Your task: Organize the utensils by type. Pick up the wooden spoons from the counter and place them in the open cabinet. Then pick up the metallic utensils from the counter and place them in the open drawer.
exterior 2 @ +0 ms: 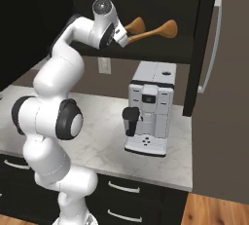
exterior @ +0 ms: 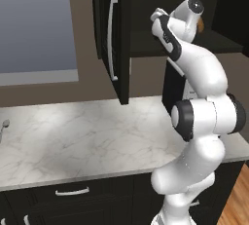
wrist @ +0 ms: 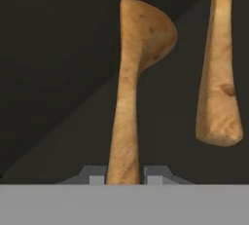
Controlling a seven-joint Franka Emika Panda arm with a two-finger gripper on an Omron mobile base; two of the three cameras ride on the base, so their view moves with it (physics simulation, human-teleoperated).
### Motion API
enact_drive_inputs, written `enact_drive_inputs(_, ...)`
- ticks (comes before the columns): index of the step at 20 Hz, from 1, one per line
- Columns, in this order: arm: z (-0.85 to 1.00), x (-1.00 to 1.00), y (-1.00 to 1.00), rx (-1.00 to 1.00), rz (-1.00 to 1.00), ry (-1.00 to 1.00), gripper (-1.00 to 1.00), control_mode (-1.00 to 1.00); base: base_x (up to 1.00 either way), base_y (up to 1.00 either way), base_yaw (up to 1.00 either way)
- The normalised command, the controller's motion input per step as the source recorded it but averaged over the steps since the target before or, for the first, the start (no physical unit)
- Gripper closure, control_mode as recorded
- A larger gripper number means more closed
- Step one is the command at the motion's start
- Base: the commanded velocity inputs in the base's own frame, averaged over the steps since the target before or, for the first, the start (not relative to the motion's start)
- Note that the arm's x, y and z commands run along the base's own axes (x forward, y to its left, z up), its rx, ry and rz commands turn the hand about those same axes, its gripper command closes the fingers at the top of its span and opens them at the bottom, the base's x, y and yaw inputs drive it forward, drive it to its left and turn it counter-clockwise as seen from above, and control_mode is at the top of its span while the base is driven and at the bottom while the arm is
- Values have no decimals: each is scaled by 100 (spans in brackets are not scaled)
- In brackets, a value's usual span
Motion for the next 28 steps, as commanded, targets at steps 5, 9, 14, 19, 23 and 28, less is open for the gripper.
enact_drive_inputs(5,-23,37,-9,-3,0,3,100,-100,0,0,0)
enact_drive_inputs(9,-22,32,-14,-3,0,2,100,-100,0,0,0)
enact_drive_inputs(14,-25,34,-8,-5,0,4,-100,-100,0,0,0)
enact_drive_inputs(19,-17,34,-17,-4,0,1,-100,-100,0,0,0)
enact_drive_inputs(23,-4,36,-33,0,0,0,-100,-100,0,0,0)
enact_drive_inputs(28,2,8,-21,0,0,-1,-100,-100,0,0,0)
